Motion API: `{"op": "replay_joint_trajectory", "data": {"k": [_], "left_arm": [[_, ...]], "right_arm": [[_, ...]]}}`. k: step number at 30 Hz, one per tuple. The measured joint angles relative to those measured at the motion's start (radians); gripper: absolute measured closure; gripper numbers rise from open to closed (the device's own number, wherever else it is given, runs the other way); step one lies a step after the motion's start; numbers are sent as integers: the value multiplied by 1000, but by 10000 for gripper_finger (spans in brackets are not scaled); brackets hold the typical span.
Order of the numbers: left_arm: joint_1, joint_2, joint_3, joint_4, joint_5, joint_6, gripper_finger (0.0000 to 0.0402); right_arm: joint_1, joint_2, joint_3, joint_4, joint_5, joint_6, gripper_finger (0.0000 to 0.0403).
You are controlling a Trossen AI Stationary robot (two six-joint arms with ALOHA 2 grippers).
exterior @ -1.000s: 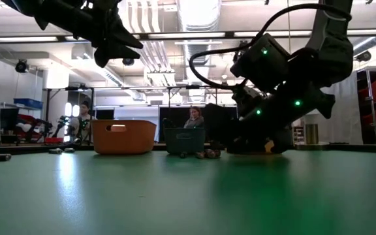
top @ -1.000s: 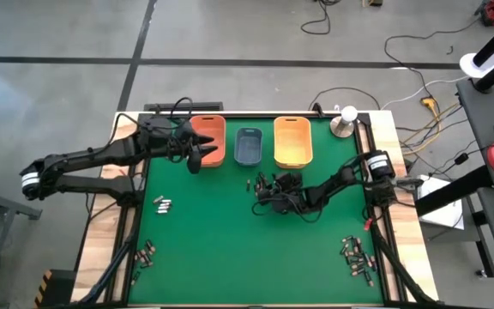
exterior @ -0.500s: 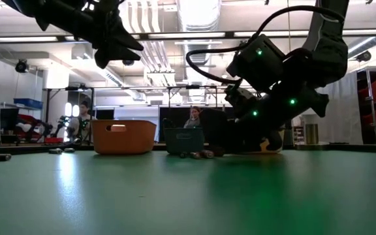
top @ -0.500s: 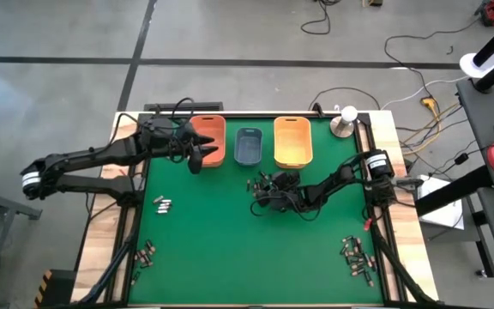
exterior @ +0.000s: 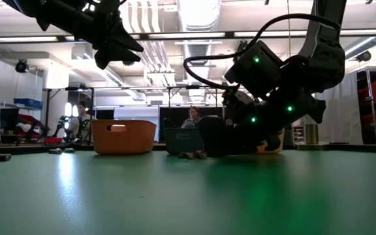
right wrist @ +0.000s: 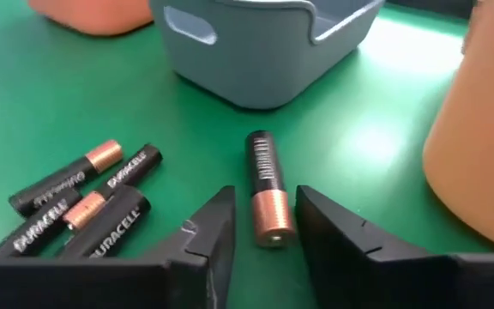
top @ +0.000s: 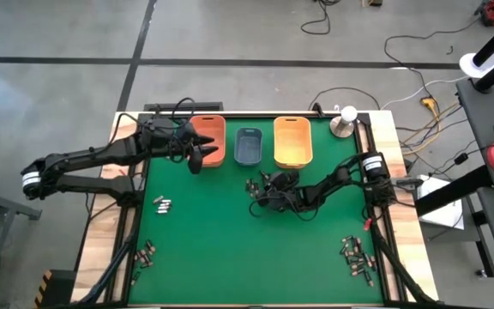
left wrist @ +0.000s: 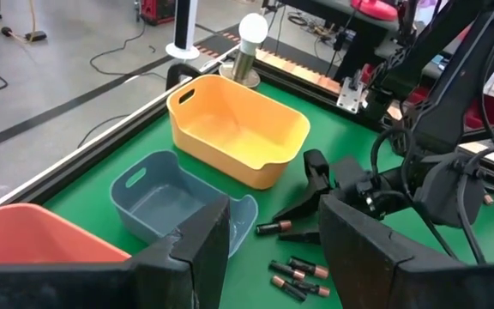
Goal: Sort batteries
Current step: Put the large black battery into the yellow bin
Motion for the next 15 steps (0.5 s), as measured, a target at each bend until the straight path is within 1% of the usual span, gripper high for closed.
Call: {"op": "replay_joint_trajectory", "data": {"k": [6, 8, 11, 15], "left_arm": [[0, -5, 2, -1, 0, -1, 243], [0, -8, 2, -1, 0, -8, 243], [0, -22, 2, -4, 30, -16, 243], [-1, -55, 2, -6, 42, -45, 245]], "right_arm": [[0, -7, 0, -8, -59, -59, 328], [6, -11, 1, -22, -63, -62, 339], [15, -35, 4, -90, -85, -51, 348], [33, -91, 3, -206, -144, -50, 346]]}}
